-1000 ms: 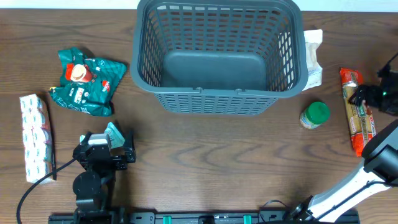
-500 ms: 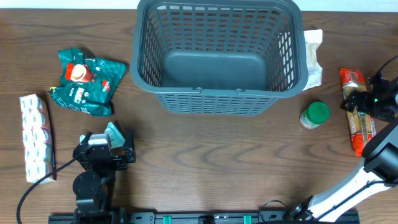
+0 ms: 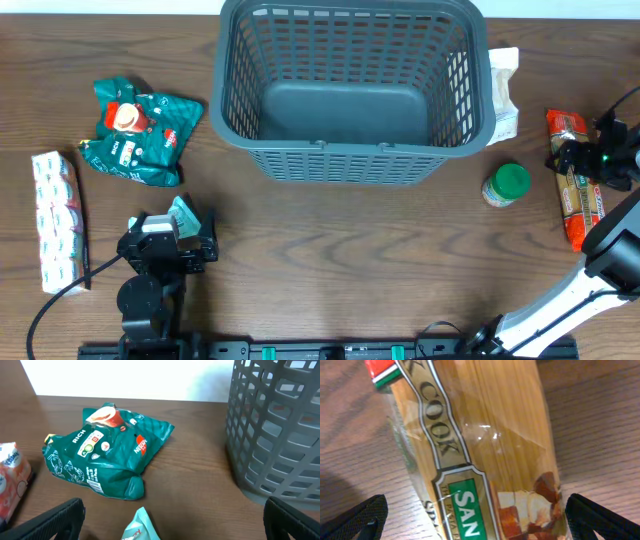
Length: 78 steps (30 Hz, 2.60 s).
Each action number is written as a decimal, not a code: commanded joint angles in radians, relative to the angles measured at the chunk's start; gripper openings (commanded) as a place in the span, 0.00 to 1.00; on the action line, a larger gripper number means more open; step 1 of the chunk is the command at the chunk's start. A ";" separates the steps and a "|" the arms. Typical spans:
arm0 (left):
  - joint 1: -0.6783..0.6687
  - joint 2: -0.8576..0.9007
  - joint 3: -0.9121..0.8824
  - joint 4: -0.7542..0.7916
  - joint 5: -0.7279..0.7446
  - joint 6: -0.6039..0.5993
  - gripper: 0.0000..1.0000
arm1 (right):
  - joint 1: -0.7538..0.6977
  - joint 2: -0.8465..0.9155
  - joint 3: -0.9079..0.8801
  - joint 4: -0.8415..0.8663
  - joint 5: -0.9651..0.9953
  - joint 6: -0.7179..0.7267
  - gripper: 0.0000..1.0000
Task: Pack container
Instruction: 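Lower the right gripper and grasp the pasta packet, then lift the pasta packet with the right gripper and carry it over the basket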
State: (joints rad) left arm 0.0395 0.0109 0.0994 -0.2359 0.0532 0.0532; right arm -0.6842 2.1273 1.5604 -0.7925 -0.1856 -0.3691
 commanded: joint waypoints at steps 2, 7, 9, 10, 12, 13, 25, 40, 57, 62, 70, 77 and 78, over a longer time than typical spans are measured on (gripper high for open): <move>0.004 -0.007 -0.024 -0.008 0.011 0.010 0.99 | 0.003 0.005 -0.005 -0.006 -0.007 0.026 0.99; 0.004 -0.007 -0.024 -0.008 0.011 0.010 0.98 | 0.003 0.005 -0.005 -0.004 0.140 0.113 0.99; 0.004 -0.007 -0.024 -0.008 0.011 0.010 0.99 | 0.002 0.005 -0.005 -0.004 0.202 0.160 0.99; 0.004 -0.007 -0.024 -0.008 0.011 0.010 0.99 | 0.001 0.005 -0.005 -0.004 0.226 0.180 0.99; 0.004 -0.007 -0.024 -0.008 0.011 0.010 0.99 | 0.000 0.005 -0.005 -0.008 0.242 0.193 0.99; 0.004 -0.007 -0.024 -0.008 0.011 0.010 0.99 | 0.000 0.005 -0.005 -0.014 0.242 0.193 0.99; 0.004 -0.007 -0.024 -0.008 0.011 0.010 0.99 | -0.002 0.007 -0.005 -0.030 0.154 0.171 0.99; 0.004 -0.007 -0.024 -0.008 0.011 0.010 0.99 | 0.002 0.020 -0.128 0.039 0.125 0.201 0.98; 0.004 -0.007 -0.024 -0.008 0.011 0.010 0.99 | 0.012 0.020 -0.136 0.044 0.131 0.273 0.01; 0.004 -0.007 -0.024 -0.008 0.011 0.010 0.98 | 0.011 0.001 -0.134 0.045 0.133 0.314 0.01; 0.004 -0.007 -0.024 -0.008 0.011 0.010 0.99 | 0.032 -0.143 -0.070 0.008 0.132 0.346 0.01; 0.004 -0.007 -0.024 -0.008 0.011 0.010 0.99 | 0.066 -0.308 0.035 -0.090 0.133 0.346 0.01; 0.004 -0.007 -0.024 -0.008 0.011 0.010 0.99 | 0.070 -0.328 0.048 -0.103 0.133 0.345 0.01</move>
State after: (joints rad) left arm 0.0395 0.0109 0.0994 -0.2359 0.0532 0.0532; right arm -0.6357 1.9411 1.5043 -0.8909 -0.0463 -0.0395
